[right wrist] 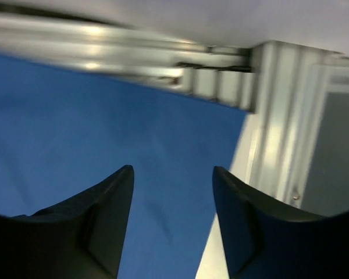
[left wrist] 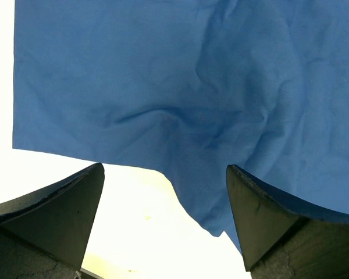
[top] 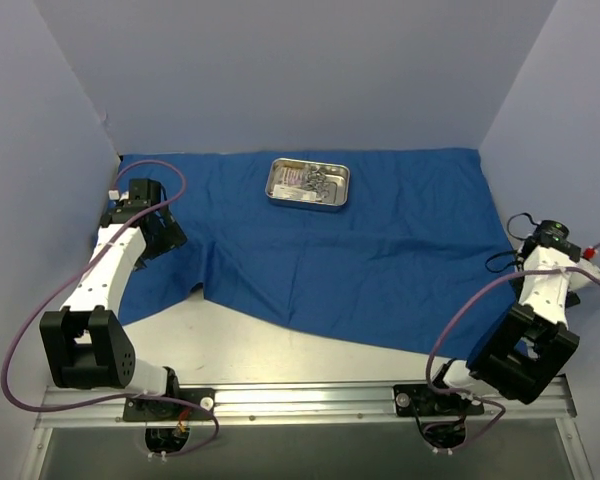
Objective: Open and lay out the surgical kit
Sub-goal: Smooth out the surgical kit at the center of the board.
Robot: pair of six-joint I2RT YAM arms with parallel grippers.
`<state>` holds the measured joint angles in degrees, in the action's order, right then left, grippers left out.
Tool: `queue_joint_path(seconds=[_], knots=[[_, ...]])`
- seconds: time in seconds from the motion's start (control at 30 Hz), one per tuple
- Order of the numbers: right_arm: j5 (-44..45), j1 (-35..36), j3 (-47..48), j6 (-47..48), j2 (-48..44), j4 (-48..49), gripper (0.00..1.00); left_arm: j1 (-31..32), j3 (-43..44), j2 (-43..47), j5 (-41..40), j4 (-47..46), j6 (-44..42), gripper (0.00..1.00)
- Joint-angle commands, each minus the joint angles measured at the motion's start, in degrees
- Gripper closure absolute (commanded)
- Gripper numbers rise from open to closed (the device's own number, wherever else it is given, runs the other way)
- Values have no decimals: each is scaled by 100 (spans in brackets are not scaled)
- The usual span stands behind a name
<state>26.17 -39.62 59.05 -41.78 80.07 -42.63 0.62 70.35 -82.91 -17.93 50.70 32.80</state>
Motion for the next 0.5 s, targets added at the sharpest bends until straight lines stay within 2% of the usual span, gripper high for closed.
queue_joint_path(seconds=[0.0,0.03,0.07,0.1,0.13,0.23,0.27,0.47], knots=[[-331,1030,116,204,-491,78,47,-227,14,91,-61,80,156,5],[-628,1322,125,397,-562,210,43,-316,-3,91,-35,72,200,5],[-840,1603,90,573,-624,455,33,-378,-38,74,9,54,253,5],[-1007,1893,81,661,-642,779,31,-457,-65,48,79,28,375,5],[-1131,2453,89,715,-607,896,31,-554,-100,30,140,-7,446,5],[-1606,3326,46,1066,-292,1450,30,-1028,-240,-145,422,-121,727,5],[-1807,3886,19,1171,-195,1590,30,-1255,-293,-250,527,-165,806,5],[-2055,5646,-25,1734,474,2267,33,-1512,-364,-943,396,-876,904,2]])
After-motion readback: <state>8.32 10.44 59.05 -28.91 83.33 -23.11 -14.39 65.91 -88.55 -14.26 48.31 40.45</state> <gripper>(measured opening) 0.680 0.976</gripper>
